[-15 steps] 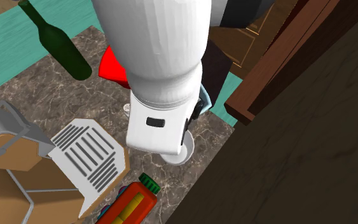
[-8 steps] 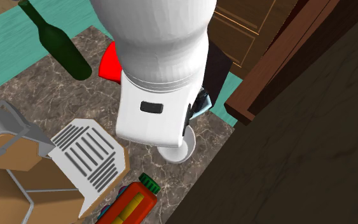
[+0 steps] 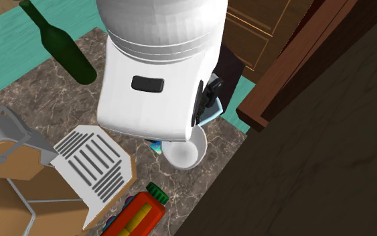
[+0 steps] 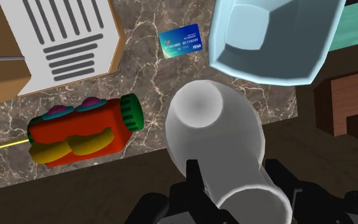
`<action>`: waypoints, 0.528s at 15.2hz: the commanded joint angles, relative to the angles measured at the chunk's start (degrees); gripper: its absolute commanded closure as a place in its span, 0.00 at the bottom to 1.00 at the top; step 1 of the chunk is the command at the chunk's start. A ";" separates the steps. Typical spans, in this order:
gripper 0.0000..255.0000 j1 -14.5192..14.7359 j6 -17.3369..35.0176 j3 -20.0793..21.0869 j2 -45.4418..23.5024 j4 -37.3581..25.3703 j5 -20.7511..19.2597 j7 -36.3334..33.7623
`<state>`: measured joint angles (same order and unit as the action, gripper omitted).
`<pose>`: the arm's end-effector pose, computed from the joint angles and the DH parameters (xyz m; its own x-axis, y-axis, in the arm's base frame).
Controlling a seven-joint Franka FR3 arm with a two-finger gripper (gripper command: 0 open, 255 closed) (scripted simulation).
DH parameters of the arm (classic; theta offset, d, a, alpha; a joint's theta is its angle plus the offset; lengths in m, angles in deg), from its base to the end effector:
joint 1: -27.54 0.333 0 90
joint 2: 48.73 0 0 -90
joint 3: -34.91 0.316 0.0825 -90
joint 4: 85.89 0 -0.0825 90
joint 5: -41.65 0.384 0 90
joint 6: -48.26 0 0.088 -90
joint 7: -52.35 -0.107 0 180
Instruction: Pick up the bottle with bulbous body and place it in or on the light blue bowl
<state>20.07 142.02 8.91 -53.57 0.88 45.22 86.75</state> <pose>0.4973 -0.3078 0.6137 0.9985 0.0159 0.0523 0.0157 -0.9999 0.0051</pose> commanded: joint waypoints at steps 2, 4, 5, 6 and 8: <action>1.00 -0.23 -2.53 -0.12 -0.76 -3.21 0.35 0.17; 1.00 -0.43 -4.30 -0.22 -1.37 -5.52 0.64 0.29; 1.00 -0.54 -5.20 -0.27 -1.71 -6.73 0.80 0.36; 1.00 -0.66 -6.12 -0.32 -2.08 -7.97 0.98 0.44; 1.00 -0.95 -7.99 -0.44 -2.89 -10.56 1.37 0.61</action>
<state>19.33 134.96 8.58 -56.06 -8.39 46.39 87.16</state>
